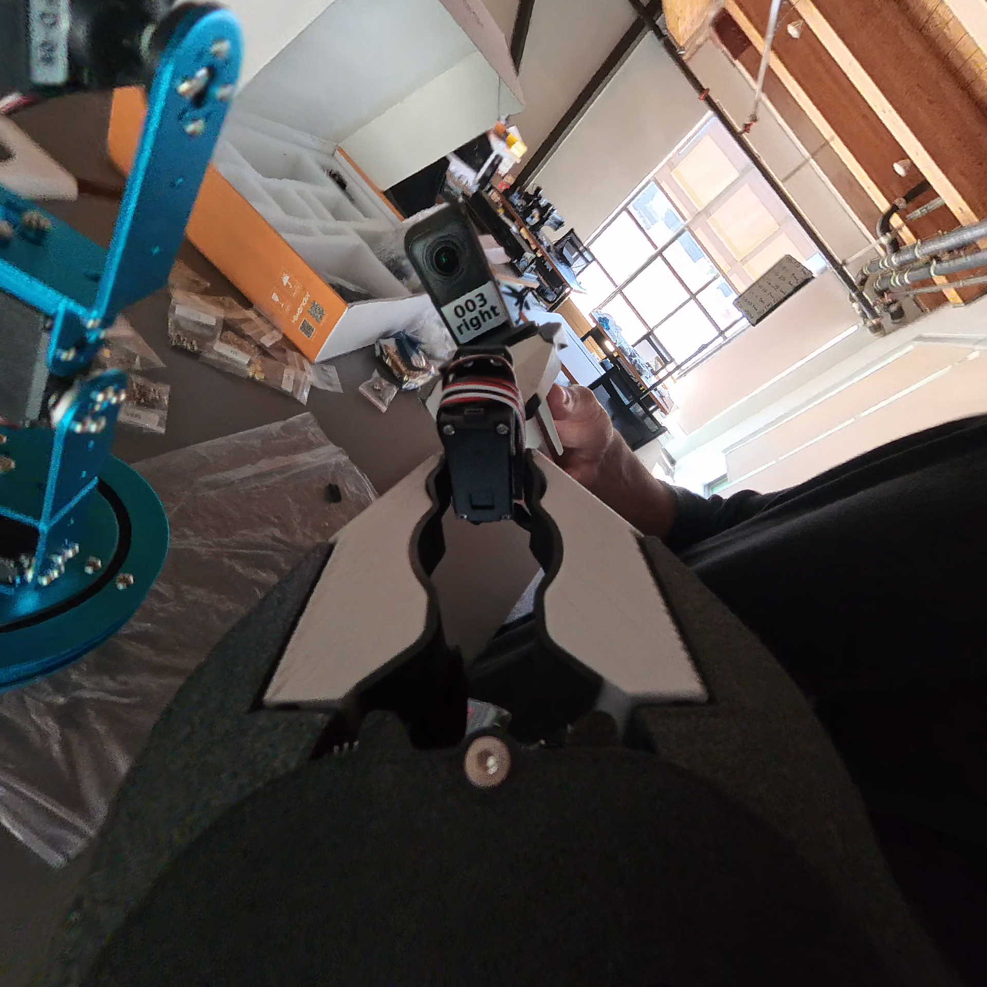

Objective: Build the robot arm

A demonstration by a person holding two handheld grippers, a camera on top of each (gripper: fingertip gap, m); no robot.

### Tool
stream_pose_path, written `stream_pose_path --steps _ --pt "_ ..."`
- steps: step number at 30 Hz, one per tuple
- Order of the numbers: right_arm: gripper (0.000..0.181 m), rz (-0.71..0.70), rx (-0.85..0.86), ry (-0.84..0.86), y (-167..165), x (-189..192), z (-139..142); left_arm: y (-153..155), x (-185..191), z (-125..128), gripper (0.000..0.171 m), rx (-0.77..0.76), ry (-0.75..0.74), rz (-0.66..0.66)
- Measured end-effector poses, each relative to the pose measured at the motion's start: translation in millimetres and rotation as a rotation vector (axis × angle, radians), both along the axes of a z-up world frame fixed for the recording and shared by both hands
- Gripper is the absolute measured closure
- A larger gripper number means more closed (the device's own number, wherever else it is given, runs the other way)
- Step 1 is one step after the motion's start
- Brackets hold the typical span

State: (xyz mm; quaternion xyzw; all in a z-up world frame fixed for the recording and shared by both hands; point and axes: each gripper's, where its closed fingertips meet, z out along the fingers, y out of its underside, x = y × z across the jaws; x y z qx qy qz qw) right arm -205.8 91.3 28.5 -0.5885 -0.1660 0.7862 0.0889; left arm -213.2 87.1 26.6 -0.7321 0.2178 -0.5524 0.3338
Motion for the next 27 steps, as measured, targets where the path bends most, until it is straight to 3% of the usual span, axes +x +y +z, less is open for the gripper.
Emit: stream_pose_path --steps 1,4,8,15,19,23,27 --pt "0.16 -0.012 0.083 -0.018 -2.1 0.8 1.8 -2.6 0.9 1.0 0.146 0.07 -0.005 -0.017" --pt "0.161 -0.016 0.448 -0.186 -14.0 3.2 -9.4 -18.6 5.3 -18.5 0.145 0.291 0.043 -0.107" --pt "0.16 0.04 0.758 -0.426 -22.1 9.9 -35.2 -24.4 16.7 -52.0 0.143 0.383 0.057 -0.141" --pt "0.16 0.159 0.921 -0.654 -12.0 33.4 -81.9 -12.6 37.7 -108.2 0.134 0.376 0.123 -0.215" --pt "0.16 0.258 1.012 -0.807 3.0 47.5 -114.7 3.2 52.1 -149.4 0.136 0.415 0.285 -0.219" --pt "0.159 0.366 1.082 -0.946 12.5 59.9 -149.9 19.5 57.1 -188.4 0.13 0.485 0.517 -0.141" --pt "0.158 0.462 1.108 -1.011 10.7 66.8 -173.0 16.8 64.4 -199.2 0.129 0.536 0.594 -0.118"
